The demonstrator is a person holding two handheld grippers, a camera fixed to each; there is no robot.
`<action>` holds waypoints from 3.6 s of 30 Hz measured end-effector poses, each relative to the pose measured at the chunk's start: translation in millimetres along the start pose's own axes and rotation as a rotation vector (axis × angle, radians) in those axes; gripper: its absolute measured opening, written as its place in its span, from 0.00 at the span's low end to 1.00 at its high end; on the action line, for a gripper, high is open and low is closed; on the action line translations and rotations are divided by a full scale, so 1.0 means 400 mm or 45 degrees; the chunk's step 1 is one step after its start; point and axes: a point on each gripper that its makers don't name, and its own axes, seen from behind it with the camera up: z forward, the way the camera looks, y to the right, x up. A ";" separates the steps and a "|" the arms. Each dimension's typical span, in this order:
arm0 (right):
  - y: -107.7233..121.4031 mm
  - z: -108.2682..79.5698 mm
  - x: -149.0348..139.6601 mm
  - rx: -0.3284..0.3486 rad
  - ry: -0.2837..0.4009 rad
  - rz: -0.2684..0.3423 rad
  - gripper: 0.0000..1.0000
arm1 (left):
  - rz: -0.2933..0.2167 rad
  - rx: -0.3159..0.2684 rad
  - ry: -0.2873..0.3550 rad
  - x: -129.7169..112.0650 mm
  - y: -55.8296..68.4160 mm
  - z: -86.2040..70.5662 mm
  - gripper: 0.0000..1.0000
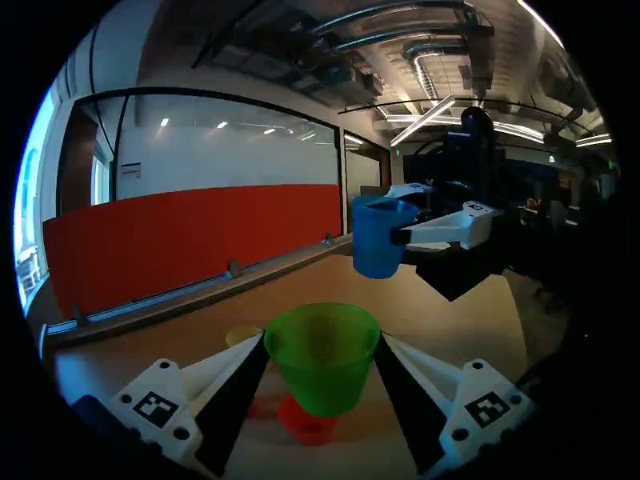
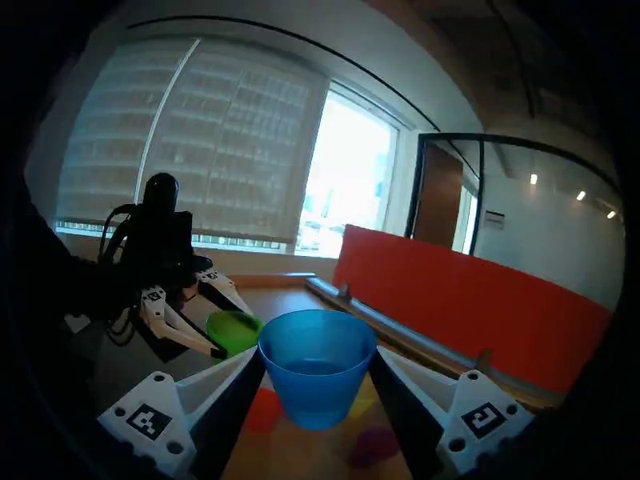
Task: Pour water
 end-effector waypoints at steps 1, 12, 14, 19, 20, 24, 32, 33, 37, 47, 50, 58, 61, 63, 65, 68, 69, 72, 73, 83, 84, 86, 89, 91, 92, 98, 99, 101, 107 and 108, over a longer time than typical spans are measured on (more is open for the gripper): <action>0.002 0.001 0.002 -0.002 -0.002 -0.014 0.90 | -0.001 -0.003 -0.001 -0.004 0.003 0.001 0.89; 0.009 0.013 0.011 -0.001 -0.029 -0.149 0.90 | 0.014 -0.053 0.007 -0.023 0.052 0.019 0.89; 0.010 0.015 0.012 0.000 -0.034 -0.169 0.90 | 0.011 -0.060 0.006 -0.030 0.060 0.023 0.89; 0.009 0.023 0.012 0.006 -0.047 -0.224 0.90 | 0.019 -0.079 0.014 -0.038 0.084 0.032 0.89; 0.008 0.025 0.012 0.007 -0.050 -0.235 0.90 | 0.022 -0.083 0.016 -0.038 0.088 0.033 0.89; 0.004 0.033 0.014 0.012 -0.059 -0.287 0.90 | 0.015 -0.104 0.032 -0.032 0.103 0.040 0.89; 0.000 0.047 0.028 0.021 -0.063 -0.386 0.90 | -0.005 -0.133 0.064 -0.024 0.117 0.050 0.89; 0.000 0.049 0.030 0.021 -0.063 -0.398 0.90 | -0.005 -0.136 0.065 -0.024 0.118 0.050 0.89; 0.004 0.054 0.035 0.013 -0.064 -0.451 0.90 | -0.006 -0.147 0.073 -0.023 0.124 0.051 0.89; 0.005 0.065 0.045 0.002 -0.061 -0.550 0.90 | 0.010 -0.162 0.071 -0.032 0.135 0.051 0.89; 0.010 0.069 0.048 -0.007 -0.061 -0.583 0.90 | 0.021 -0.165 0.072 -0.033 0.140 0.050 0.89; 0.015 0.075 0.060 -0.019 -0.062 -0.671 0.90 | 0.060 -0.177 0.075 -0.035 0.158 0.053 0.89; 0.014 0.077 0.064 -0.020 -0.061 -0.701 0.90 | 0.069 -0.179 0.072 -0.038 0.163 0.055 0.89; 0.014 0.077 0.066 -0.020 -0.061 -0.722 0.90 | 0.074 -0.181 0.068 -0.040 0.166 0.057 0.89; 0.014 0.078 0.067 -0.022 -0.064 -0.743 0.89 | 0.074 -0.186 0.067 -0.040 0.169 0.058 0.89; 0.014 0.080 0.067 -0.023 -0.068 -0.772 0.90 | 0.071 -0.193 0.072 -0.036 0.174 0.059 0.89; 0.014 0.080 0.067 -0.023 -0.069 -0.782 0.90 | 0.069 -0.196 0.075 -0.033 0.176 0.060 0.89; 0.016 0.083 0.069 -0.029 -0.070 -0.811 0.90 | 0.061 -0.201 0.085 -0.028 0.179 0.062 0.89; 0.015 0.084 0.071 -0.029 -0.070 -0.820 0.90 | 0.056 -0.202 0.088 -0.027 0.180 0.063 0.89; 0.012 0.088 0.083 -0.026 -0.072 -0.914 0.90 | 0.002 -0.219 0.118 -0.012 0.182 0.071 0.89; 0.012 0.088 0.084 -0.025 -0.073 -0.923 0.90 | -0.001 -0.221 0.120 -0.011 0.182 0.072 0.89; 0.013 0.089 0.084 -0.027 -0.076 -0.938 0.90 | -0.005 -0.224 0.123 -0.010 0.182 0.072 0.89; 0.016 0.091 0.087 -0.034 -0.079 -0.962 0.90 | -0.010 -0.228 0.125 -0.011 0.183 0.074 0.89; 0.018 0.092 0.089 -0.038 -0.080 -0.977 0.90 | -0.013 -0.231 0.126 -0.011 0.184 0.076 0.89; 0.018 0.092 0.090 -0.040 -0.081 -0.984 0.90 | -0.014 -0.233 0.125 -0.011 0.185 0.077 0.89; 0.019 0.092 0.096 -0.043 -0.079 -1.021 0.90 | -0.016 -0.240 0.126 -0.007 0.186 0.083 0.89; 0.018 0.092 0.097 -0.043 -0.078 -1.028 0.90 | -0.018 -0.241 0.127 -0.006 0.186 0.084 0.89; 0.018 0.093 0.099 -0.044 -0.078 -1.043 0.90 | -0.020 -0.243 0.127 -0.005 0.186 0.086 0.89; 0.020 0.093 0.099 -0.046 -0.086 -1.085 0.90 | -0.024 -0.248 0.123 -0.009 0.188 0.091 0.89; 0.021 0.093 0.098 -0.047 -0.088 -1.091 0.90 | -0.024 -0.249 0.121 -0.010 0.189 0.091 0.89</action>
